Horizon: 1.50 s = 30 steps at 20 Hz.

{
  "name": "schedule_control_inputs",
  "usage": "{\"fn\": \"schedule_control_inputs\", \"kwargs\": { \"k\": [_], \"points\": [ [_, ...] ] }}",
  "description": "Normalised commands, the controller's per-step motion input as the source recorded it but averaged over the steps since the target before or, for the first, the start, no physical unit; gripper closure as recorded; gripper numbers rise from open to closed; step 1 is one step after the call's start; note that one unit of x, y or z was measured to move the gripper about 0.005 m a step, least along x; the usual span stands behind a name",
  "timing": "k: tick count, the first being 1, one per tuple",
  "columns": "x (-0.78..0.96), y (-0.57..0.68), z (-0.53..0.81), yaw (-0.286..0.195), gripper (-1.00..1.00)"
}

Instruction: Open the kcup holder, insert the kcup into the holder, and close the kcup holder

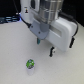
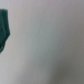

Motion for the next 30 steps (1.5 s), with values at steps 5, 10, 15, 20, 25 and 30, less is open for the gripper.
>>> {"fn": "schedule_control_inputs", "kwargs": {
  "k": [5,10,15,20,25,30],
  "points": [
    [0.26,-0.70,0.00,-0.153,-1.00],
    [0.49,-0.40,0.00,-0.128,-1.00],
    [0.61,-0.33,0.01,-0.168,-1.00],
    [0.59,-0.24,-0.06,-0.169,-1.00],
    [0.27,0.00,-0.14,-0.089,-1.00],
    [0.09,0.06,0.01,-0.005,-1.00]
  ]
}}
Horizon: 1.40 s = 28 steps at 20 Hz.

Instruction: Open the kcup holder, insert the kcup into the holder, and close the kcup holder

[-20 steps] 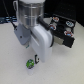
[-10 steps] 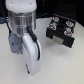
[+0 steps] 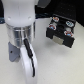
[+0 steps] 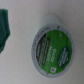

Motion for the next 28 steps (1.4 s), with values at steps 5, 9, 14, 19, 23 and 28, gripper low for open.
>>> {"fn": "schedule_control_inputs", "kwargs": {
  "k": [5,9,14,19,23,28],
  "points": [
    [0.12,0.22,0.03,-0.031,-1.00],
    [0.04,0.49,0.03,-0.084,-1.00],
    [-0.02,0.34,-0.01,-0.072,-1.00],
    [-0.29,0.04,-0.04,-0.048,-1.00],
    [-0.27,0.00,0.00,-0.041,-1.00],
    [-0.02,-0.05,-0.03,-0.066,-1.00]
  ]
}}
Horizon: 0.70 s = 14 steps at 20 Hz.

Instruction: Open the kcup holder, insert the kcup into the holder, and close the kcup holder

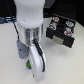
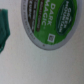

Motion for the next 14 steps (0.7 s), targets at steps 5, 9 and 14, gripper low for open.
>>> {"fn": "schedule_control_inputs", "kwargs": {
  "k": [5,9,14],
  "points": [
    [0.02,-0.04,-0.05,-0.041,-1.00],
    [-0.09,-0.04,-0.13,-0.005,-1.00],
    [-0.05,-0.04,-0.11,-0.013,-1.00]
  ]
}}
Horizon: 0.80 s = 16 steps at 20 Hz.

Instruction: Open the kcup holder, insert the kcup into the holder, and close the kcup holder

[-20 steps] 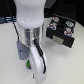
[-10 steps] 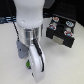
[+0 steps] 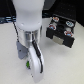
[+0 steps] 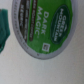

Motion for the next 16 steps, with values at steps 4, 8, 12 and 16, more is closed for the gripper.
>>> {"fn": "schedule_control_inputs", "kwargs": {
  "k": [4,8,12,16],
  "points": [
    [-0.03,-0.08,-0.12,-0.021,1.00],
    [-0.06,-0.09,-0.06,-0.031,1.00],
    [-0.08,-0.09,-0.01,-0.031,1.00],
    [0.03,0.21,0.42,-0.011,1.00]
  ]
}}
